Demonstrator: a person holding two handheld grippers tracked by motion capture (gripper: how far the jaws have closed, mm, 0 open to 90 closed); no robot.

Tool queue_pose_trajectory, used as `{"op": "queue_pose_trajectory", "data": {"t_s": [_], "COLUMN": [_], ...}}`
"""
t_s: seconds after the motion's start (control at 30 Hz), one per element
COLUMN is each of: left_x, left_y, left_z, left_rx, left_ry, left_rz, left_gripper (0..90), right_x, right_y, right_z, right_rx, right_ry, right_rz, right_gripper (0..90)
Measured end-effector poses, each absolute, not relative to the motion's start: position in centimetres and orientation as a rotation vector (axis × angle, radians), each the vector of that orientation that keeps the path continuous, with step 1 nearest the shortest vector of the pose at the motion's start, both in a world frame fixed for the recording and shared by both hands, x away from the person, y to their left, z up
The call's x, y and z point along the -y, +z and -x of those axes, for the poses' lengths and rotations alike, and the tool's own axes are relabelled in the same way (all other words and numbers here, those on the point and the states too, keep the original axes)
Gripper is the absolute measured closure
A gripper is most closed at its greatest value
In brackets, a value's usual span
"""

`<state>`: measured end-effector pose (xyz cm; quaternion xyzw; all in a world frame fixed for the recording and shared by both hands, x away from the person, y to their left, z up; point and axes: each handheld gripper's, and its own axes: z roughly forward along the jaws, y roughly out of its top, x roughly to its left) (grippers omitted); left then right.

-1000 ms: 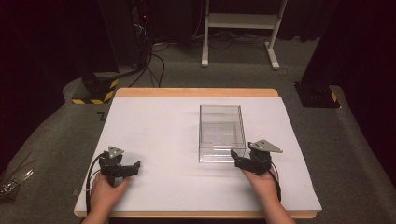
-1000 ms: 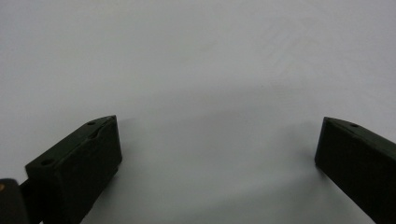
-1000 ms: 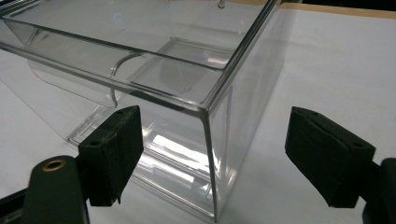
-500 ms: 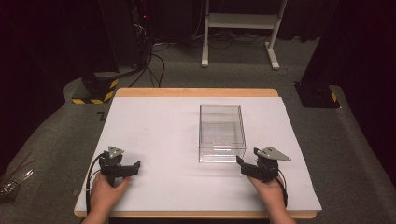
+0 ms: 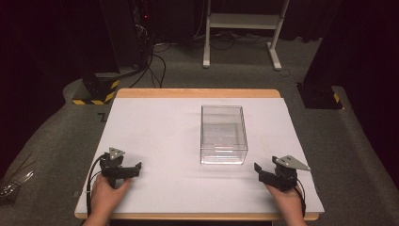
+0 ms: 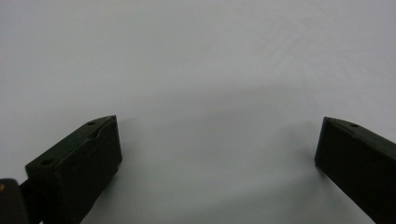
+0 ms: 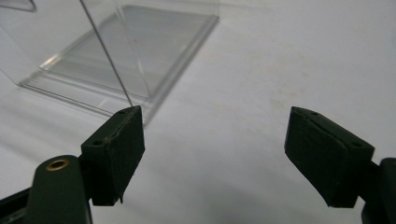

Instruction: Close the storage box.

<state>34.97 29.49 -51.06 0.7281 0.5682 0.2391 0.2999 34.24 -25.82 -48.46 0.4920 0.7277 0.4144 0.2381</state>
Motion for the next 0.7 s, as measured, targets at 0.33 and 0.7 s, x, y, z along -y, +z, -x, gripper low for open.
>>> {"op": "queue_pose_trajectory", "data": {"t_s": [0.33, 0.7], "left_x": [-29.5, -29.5], "left_y": [-51.1, -51.1], "left_z": [-35.0, -35.0], "left_rx": [-1.508, -1.508], "left_ry": [0.635, 0.636], "left_rz": [-1.933, -1.933], "left_gripper": [0.7, 0.7], "right_x": [27.6, 27.2], "right_y": [-49.6, -49.9], "right_z": [-33.4, -33.4], "right_rx": [-1.978, -1.996], "right_ry": [1.081, 1.046], "right_rz": [-1.383, -1.363], "right_gripper": [20.6, 22.0]}}
